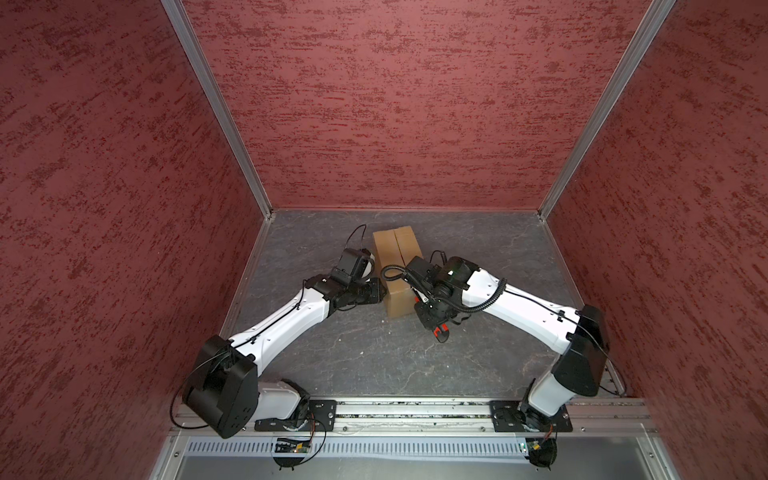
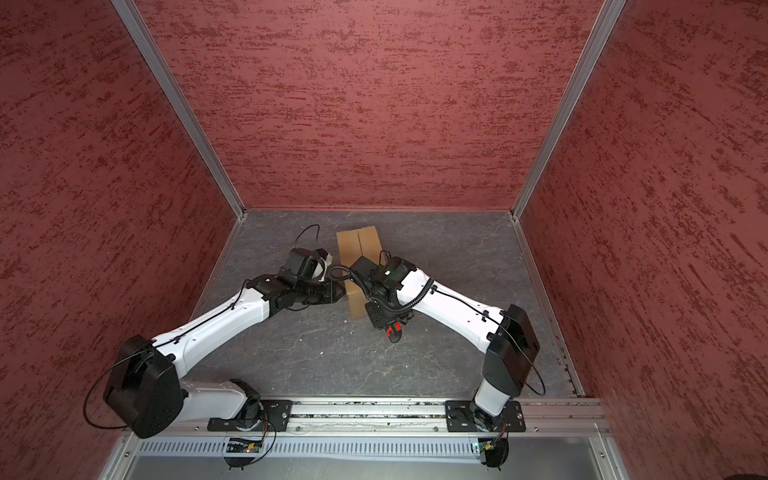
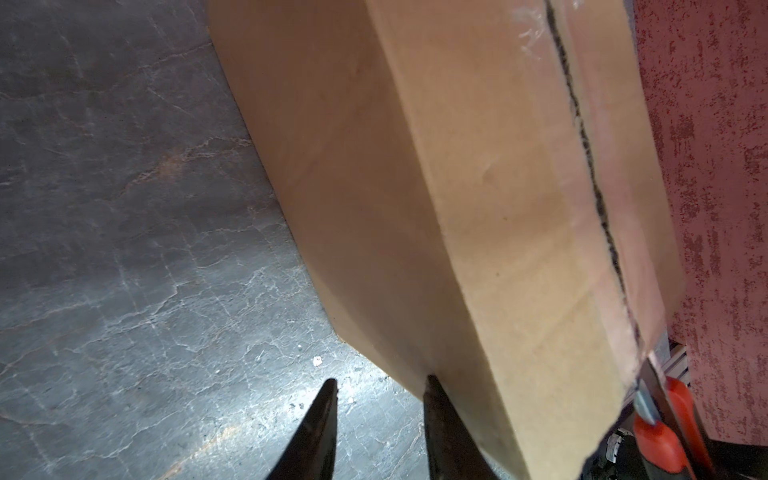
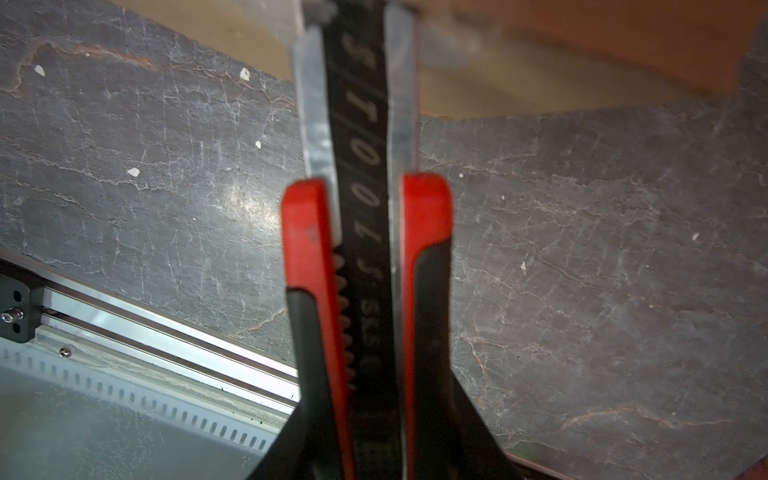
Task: Unpack the express box
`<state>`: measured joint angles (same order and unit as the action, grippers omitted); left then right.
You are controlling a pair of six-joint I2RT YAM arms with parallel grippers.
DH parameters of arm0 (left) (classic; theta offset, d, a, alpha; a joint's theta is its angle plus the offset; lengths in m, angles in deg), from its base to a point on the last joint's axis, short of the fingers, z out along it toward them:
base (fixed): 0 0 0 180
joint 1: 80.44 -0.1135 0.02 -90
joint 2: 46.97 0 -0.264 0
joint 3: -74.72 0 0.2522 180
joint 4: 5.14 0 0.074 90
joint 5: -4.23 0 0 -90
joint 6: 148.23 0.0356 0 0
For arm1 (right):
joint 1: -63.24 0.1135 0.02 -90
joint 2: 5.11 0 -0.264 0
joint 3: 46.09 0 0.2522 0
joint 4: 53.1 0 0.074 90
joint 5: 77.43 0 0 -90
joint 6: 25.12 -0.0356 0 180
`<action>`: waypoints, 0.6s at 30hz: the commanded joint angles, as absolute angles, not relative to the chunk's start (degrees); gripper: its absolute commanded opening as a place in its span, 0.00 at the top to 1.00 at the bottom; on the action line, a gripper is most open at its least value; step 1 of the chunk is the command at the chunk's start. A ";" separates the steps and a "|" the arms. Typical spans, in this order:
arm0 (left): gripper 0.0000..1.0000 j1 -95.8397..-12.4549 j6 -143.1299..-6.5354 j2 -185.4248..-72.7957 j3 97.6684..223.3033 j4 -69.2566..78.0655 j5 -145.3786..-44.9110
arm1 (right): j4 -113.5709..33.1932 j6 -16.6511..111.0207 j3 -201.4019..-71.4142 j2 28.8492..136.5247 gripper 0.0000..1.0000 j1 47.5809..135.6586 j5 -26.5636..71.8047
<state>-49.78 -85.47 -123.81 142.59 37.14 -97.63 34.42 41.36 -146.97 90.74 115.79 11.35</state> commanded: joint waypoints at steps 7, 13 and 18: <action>0.65 -48.38 -86.75 -124.20 144.10 33.51 -99.35 | 33.63 42.39 -149.59 91.65 0.96 116.59 12.65; 0.64 -47.75 -87.50 -124.07 144.03 33.07 -99.06 | 33.17 42.53 -149.62 91.99 0.97 116.59 12.90; 0.65 -47.13 -88.13 -124.14 143.94 32.65 -98.84 | 33.04 42.53 -149.81 92.01 0.97 116.59 12.85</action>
<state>-47.82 -87.48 -123.81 142.59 34.78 -97.81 34.07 41.66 -147.67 91.66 116.08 11.60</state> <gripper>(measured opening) 0.354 0.402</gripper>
